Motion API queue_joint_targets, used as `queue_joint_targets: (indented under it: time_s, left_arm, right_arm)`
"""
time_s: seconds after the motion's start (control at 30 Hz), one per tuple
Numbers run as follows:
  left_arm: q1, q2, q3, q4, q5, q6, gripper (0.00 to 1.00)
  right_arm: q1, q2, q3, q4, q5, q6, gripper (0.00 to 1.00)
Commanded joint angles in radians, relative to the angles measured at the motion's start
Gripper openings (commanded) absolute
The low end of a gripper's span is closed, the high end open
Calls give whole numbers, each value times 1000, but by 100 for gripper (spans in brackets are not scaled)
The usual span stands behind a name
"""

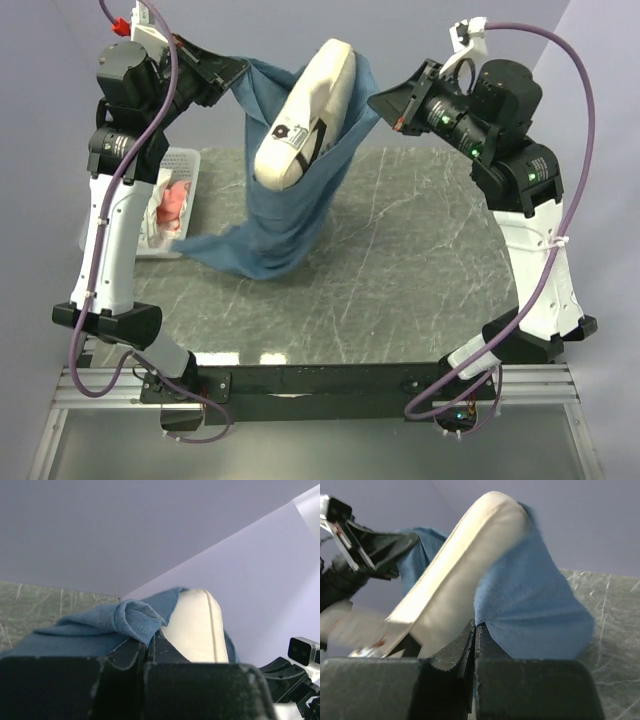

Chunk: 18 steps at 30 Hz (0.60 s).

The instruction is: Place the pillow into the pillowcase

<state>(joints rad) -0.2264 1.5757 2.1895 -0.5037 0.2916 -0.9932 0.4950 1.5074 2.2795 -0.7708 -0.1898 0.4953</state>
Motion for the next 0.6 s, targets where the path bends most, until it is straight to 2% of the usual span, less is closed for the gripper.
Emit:
queue_joint_targets:
  time_s: [0.0, 0.1, 0.17, 0.23, 0.27, 0.3, 0.4, 0.47, 0.5, 0.53, 0.57]
  left_arm:
    - [70, -62, 26, 183, 29, -65, 1]
    - [128, -63, -7, 302, 75, -143, 1]
    - [145, -69, -34, 352, 60, -186, 1]
    - [144, -40, -7, 359, 88, -209, 1]
    - [127, -23, 7, 353, 104, -216, 1]
    - [108, 6, 22, 343, 109, -213, 1]
    - [23, 55, 88, 282, 75, -148, 1]
    - [25, 78, 142, 260, 90, -140, 1]
    - [42, 83, 151, 258, 87, -145, 1]
    - [65, 78, 145, 273, 90, -177, 1]
    - [125, 70, 129, 304, 99, -205, 1]
  right_arm:
    - [-18, -17, 31, 203, -201, 92, 0]
    - [51, -19, -17, 219, -177, 59, 0]
    - [42, -12, 24, 171, -145, 16, 0]
    - [-54, -15, 76, 143, -129, -1, 0]
    - [-114, -35, 68, 174, -157, 41, 0]
    - [-265, -48, 46, 212, -193, 83, 0]
    - [-457, -73, -76, 431, -408, 332, 0]
    - [-431, -49, -57, 478, -462, 405, 0]
    - [-396, -41, -36, 466, -453, 396, 0]
    - [-295, -32, 22, 432, -427, 332, 0]
    - [-252, -23, 47, 368, -366, 300, 0]
